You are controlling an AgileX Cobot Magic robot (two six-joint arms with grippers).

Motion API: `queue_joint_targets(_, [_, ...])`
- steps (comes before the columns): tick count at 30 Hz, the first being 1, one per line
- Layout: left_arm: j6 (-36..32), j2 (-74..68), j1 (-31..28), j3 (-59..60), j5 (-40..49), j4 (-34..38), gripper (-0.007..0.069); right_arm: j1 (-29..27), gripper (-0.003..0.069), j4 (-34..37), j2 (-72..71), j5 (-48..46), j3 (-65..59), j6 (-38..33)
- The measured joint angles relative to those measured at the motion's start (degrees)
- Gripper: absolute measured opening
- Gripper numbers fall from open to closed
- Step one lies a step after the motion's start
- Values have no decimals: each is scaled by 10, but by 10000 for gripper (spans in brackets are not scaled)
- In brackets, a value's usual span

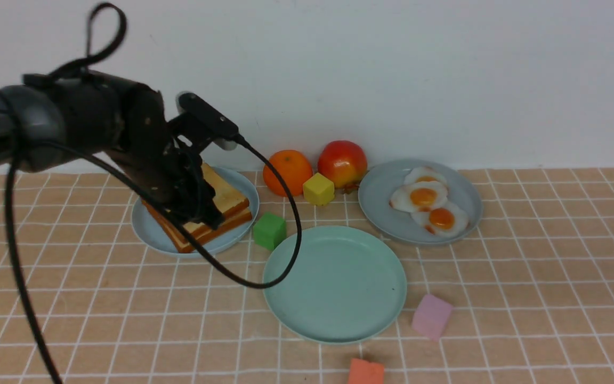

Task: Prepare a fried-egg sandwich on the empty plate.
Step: Use the left arm to grab a slice of bread

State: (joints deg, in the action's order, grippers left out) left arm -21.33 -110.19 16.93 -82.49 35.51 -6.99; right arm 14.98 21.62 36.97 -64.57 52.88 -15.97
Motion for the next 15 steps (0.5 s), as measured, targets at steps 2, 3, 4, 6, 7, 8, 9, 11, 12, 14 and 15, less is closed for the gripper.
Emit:
queue_joint_targets(2, [0,-20,0,-6,-7,-7,407,0,14,1,0,0,0,0])
queue_joint_targets(3, [0,-20,0,-6,-7,-7,407,0,14,1,0,0,0,0])
queue_joint_targets(4, [0,-30,0,-8,-11,-8,425,0,15,4,0,0,0,0])
queue_joint_targets(6, [0,-40,0,-10,-21,-9,435,0,15,12,0,0,0,0])
queue_joint_targets(7, [0,-44,0,-10,-28,-12,435,0,16,17,0,0,0,0])
queue_joint_targets(8, [0,-48,0,-10,-35,-17,435,0,18,23,0,0,-1,0])
queue_joint_targets(9, [0,-53,0,-10,-41,-22,433,0,19,28,0,0,-1,0])
queue_joint_targets(11, [1,-61,0,-10,-53,-27,421,0,22,35,0,0,-2,0])
queue_joint_targets(12, [3,-65,0,-10,-58,-29,412,0,22,38,0,0,-2,0])
queue_joint_targets(14, [3,-69,0,-10,-60,-29,398,0,22,42,0,1,-2,0])
queue_joint_targets(15, [3,-75,0,-10,-62,-30,379,0,22,44,0,1,-2,0])
